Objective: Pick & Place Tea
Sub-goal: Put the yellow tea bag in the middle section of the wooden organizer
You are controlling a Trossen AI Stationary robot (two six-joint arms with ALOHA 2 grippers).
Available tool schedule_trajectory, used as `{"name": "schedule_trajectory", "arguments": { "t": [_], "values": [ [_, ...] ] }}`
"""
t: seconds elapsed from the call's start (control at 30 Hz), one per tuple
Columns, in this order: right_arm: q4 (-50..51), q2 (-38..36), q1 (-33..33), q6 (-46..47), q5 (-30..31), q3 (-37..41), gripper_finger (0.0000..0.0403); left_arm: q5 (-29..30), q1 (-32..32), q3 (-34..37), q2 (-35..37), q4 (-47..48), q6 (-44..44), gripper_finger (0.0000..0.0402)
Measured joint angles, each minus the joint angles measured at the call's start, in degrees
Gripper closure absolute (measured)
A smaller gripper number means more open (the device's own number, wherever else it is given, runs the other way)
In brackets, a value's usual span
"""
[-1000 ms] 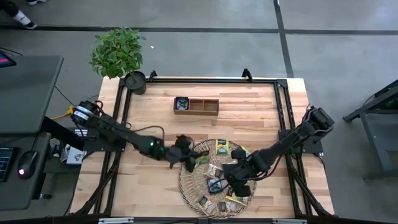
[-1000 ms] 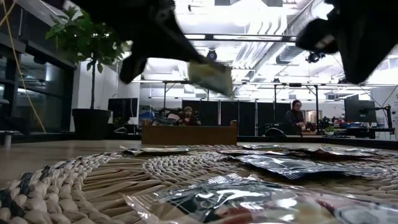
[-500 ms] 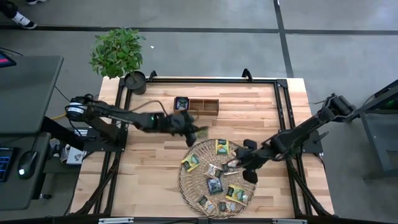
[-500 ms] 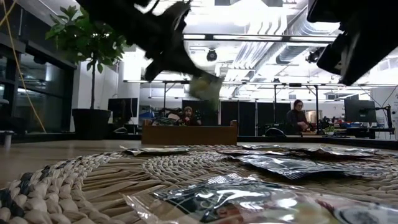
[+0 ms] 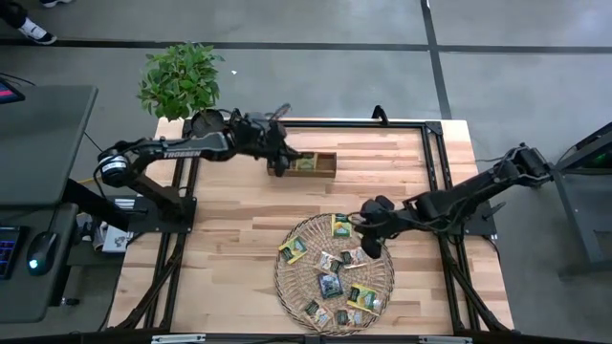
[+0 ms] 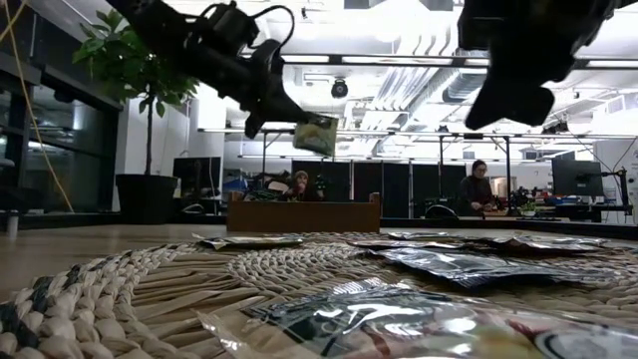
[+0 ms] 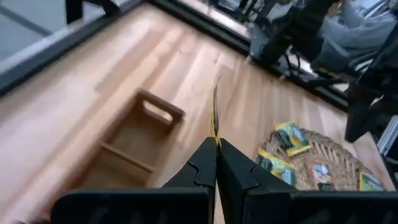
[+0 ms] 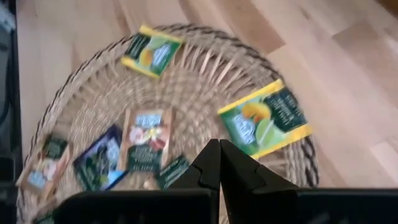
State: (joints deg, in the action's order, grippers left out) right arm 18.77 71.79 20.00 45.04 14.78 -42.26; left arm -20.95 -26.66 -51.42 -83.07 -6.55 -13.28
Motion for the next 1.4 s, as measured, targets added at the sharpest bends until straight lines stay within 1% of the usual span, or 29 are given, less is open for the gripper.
{"name": "schedule_trajectory", "arguments": {
  "t": [0.13, 0.3, 0.37, 0.57, 0.83, 0.97, 1.07, 1.17, 1.3, 1.4],
  "values": [
    [-0.5, 0.0, -1.7, 0.0, 0.3, 0.0, 0.0403, -5.0, -4.2, 0.0, -0.4, -0.3, 2.5, 0.0401],
    [-0.7, 0.0, -2.9, 0.0, 0.3, 0.0, 0.0403, -7.5, -6.8, 0.0, -3.5, -1.2, 3.8, 0.0401],
    [-0.7, 0.0, -3.3, 0.0, 0.3, 0.0, 0.0403, -8.6, -7.3, 0.0, -5.2, -3.0, 3.9, 0.0401],
    [-0.8, 0.0, -3.9, 0.4, 0.1, 0.0, 0.0403, -7.4, -7.9, 0.0, -9.2, -6.3, 3.9, 0.0401],
    [-0.8, 0.0, -3.9, 1.5, 0.1, 0.0, 0.0403, -7.0, -11.1, 0.0, -9.2, -6.6, 4.1, 0.0401],
    [-0.8, 0.0, -3.9, 1.5, 0.3, 0.0, 0.0403, -8.3, -12.5, 0.0, -9.2, -6.0, 4.1, 0.0401],
    [-0.8, 0.0, -3.9, 1.5, 0.7, 0.0, 0.0403, -9.1, -12.3, -0.1, -10.9, -7.8, 4.0, 0.0401],
    [-0.8, 0.0, -3.9, 1.5, 1.1, 0.0, 0.0403, -9.9, -12.3, 0.1, -12.8, -7.5, 2.7, 0.0401],
    [-0.8, 0.0, -3.9, 1.5, 1.0, 0.0, 0.0403, -9.5, -12.3, 0.0, -14.9, -8.7, 2.0, 0.0401],
    [-0.8, 0.0, -3.9, 2.1, 1.0, 0.0, 0.0403, -8.4, -12.4, 0.0, -15.1, -10.5, 1.1, 0.0401]
  ]
}}
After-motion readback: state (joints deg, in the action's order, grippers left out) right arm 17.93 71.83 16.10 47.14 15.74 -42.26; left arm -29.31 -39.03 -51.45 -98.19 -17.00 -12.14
